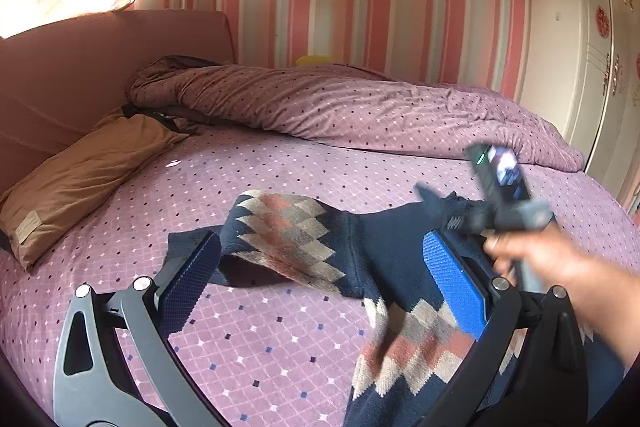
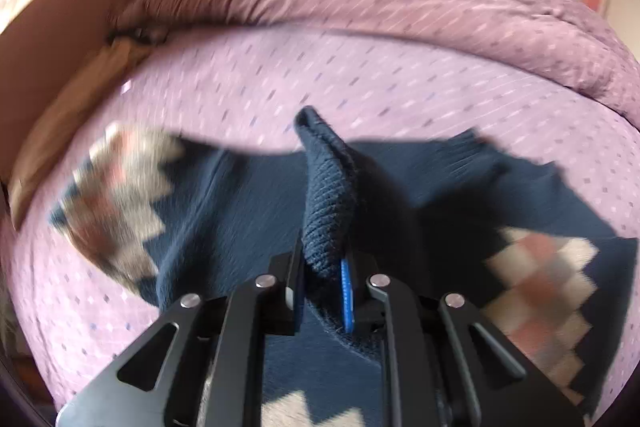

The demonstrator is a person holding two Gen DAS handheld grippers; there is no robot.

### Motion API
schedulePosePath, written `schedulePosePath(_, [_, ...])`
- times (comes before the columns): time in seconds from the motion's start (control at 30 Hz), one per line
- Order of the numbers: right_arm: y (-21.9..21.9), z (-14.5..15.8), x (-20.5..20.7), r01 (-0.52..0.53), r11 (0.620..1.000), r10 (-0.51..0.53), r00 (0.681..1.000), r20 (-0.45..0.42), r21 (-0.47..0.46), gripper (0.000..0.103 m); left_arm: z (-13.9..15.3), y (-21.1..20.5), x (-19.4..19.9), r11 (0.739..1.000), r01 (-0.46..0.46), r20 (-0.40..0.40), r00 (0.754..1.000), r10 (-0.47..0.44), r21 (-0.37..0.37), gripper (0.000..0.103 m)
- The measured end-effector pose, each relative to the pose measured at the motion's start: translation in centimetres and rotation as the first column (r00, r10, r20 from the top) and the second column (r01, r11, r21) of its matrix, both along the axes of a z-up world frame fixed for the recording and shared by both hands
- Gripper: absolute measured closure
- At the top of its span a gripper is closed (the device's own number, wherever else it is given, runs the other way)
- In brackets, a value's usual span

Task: Fold small clothes
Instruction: 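Lift the held sleeve with the right gripper and fold it across the sweater body, then lower the sleeve onto the sweater body and open the right gripper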

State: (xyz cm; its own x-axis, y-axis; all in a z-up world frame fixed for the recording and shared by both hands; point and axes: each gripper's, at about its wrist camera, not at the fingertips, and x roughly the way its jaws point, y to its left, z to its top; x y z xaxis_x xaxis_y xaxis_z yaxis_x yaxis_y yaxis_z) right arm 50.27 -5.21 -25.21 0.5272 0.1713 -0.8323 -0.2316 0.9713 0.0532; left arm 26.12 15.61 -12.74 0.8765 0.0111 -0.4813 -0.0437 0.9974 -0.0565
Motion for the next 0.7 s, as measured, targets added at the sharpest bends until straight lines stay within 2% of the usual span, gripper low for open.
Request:
schedulePosePath(0.07, [2.1, -2.1, -0.4, -0.022, 0.998, 0.021, 1.0, -0.011, -0.067, 0.086, 0.0, 0.5, 0.1, 1.0, -0.011, 0.001, 1.0, 0.011, -0.006, 0.003])
schedulePosePath(0.13, [3.0, -3.8, -0.6, -0.027, 0.995, 0.025, 0.999, -0.029, -0.094, 0.082, 0.0, 0.8, 0.2, 1.0, -0.015, -0.001, 1.0, 0.015, -0.009, 0.003])
schedulePosePath(0.23, [3.8, -5.2, -1.3, -0.037, 0.994, 0.034, 0.999, -0.035, -0.1, 0.063, -0.2, 1.1, 0.4, 1.0, -0.022, -0.005, 1.0, 0.022, -0.011, 0.003])
schedulePosePath(0.3, [4.7, -5.4, -1.9, -0.083, 0.99, 0.082, 0.997, -0.014, -0.118, 0.04, -0.3, 1.2, 0.3, 1.0, -0.025, -0.005, 1.0, 0.025, -0.013, 0.003])
schedulePosePath(0.43, [4.9, -4.6, -2.6, -0.093, 0.992, 0.093, 0.996, -0.003, -0.083, 0.039, -0.6, 1.3, 0.5, 1.0, -0.025, -0.013, 1.0, 0.025, -0.01, 0.003])
schedulePosePath(0.47, [4.0, -3.8, -2.8, -0.065, 0.996, 0.066, 0.998, 0.015, -0.054, 0.037, -0.5, 1.2, 0.5, 1.0, -0.024, -0.013, 1.0, 0.024, -0.009, 0.003])
schedulePosePath(0.5, [3.2, -3.3, -2.9, -0.038, 0.998, 0.04, 0.999, 0.035, -0.044, 0.028, -0.5, 1.1, 0.4, 1.0, -0.023, -0.014, 1.0, 0.023, -0.01, 0.003])
schedulePosePath(0.53, [2.3, -2.7, -3.1, -0.007, 0.999, 0.009, 0.998, 0.059, -0.042, 0.024, -0.5, 1.1, 0.4, 1.0, -0.022, -0.014, 1.0, 0.022, -0.012, 0.003])
schedulePosePath(0.63, [-1.1, -1.6, -3.6, 0.11, 0.989, -0.098, 0.988, 0.121, -0.095, 0.023, -0.6, 1.0, 0.4, 1.0, -0.019, -0.015, 1.0, 0.018, -0.01, 0.003])
schedulePosePath(0.7, [-3.4, -2.1, -3.3, 0.157, 0.982, -0.149, 0.986, 0.081, -0.105, 0.023, -0.8, 0.9, 0.4, 1.0, -0.017, -0.019, 1.0, 0.017, -0.007, 0.003])
